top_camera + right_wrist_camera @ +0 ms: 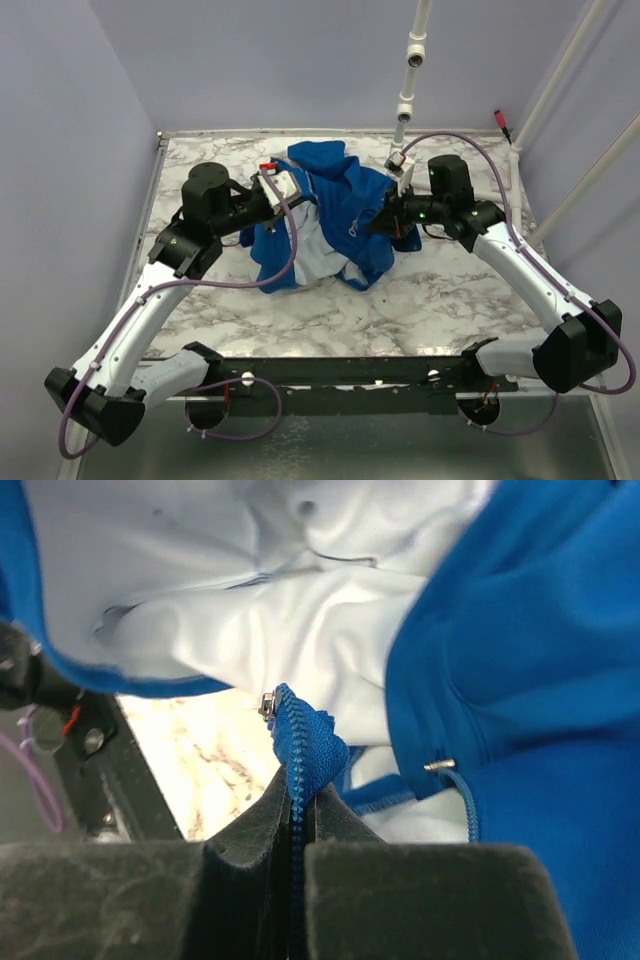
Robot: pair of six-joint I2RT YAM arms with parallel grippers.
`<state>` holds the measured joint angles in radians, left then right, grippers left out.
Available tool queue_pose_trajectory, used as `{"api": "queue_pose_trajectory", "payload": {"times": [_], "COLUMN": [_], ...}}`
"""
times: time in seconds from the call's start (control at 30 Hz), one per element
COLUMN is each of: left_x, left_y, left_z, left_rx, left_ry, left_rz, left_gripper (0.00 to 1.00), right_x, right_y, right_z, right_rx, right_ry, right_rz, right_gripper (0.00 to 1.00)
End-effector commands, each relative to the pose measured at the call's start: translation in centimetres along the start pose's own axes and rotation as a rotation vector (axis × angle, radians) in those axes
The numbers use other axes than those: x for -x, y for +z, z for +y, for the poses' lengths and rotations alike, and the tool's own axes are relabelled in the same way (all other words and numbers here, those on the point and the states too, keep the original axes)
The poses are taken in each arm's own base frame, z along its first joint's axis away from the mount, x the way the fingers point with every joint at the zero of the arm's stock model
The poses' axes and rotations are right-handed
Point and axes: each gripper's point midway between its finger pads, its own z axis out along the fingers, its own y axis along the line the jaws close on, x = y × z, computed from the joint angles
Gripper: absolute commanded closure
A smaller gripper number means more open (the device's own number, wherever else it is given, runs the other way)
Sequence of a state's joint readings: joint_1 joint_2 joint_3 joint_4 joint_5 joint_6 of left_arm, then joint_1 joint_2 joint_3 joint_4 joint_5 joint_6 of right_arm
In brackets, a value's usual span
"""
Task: Zip up the jacket
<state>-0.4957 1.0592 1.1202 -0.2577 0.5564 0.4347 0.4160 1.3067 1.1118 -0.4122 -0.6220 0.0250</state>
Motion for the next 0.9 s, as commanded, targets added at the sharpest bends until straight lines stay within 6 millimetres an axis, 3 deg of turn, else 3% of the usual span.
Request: {"api": "queue_pose_trajectory", "payload": {"times": [0.0, 0.13, 0.3, 0.53, 0.73, 0.87], "left_x": [0.8, 1.4, 1.2, 1.3, 1.7, 1.9], "left_y": [-2.5, -3.1, -4.0, -4.4, -3.9, -3.8], "left_z": [-1.4, -2.2, -4.1, -5.3, -4.7, -5.4], "left_rx": [-0.036, -0.046, -0.103, -0.16, -0.144, -0.183], "left_ry": [-0.078, -0.141, -0.201, -0.235, -0.268, -0.27], "left_rz": [0.041, 0.024, 0.033, 0.041, 0.04, 0.017], "left_gripper": [1.0, 1.0, 1.0, 1.0, 1.0, 1.0], "right_x": [2.3, 3.4, 4.1, 2.7, 2.9, 2.7], "right_y": [-1.5, -1.1, -2.3, -2.9, -3.0, -2.8], "right_z": [6.5, 9.1, 11.0, 12.2, 13.0, 13.5], "right_rx": [0.254, 0.304, 0.357, 0.44, 0.454, 0.468], "right_ry": [-0.143, -0.214, -0.259, -0.319, -0.385, -0.417], "right_rz": [-0.038, -0.05, -0.117, -0.094, -0.138, -0.113], "right_gripper": [0.99, 0.99, 0.99, 0.99, 0.99, 0.99]}}
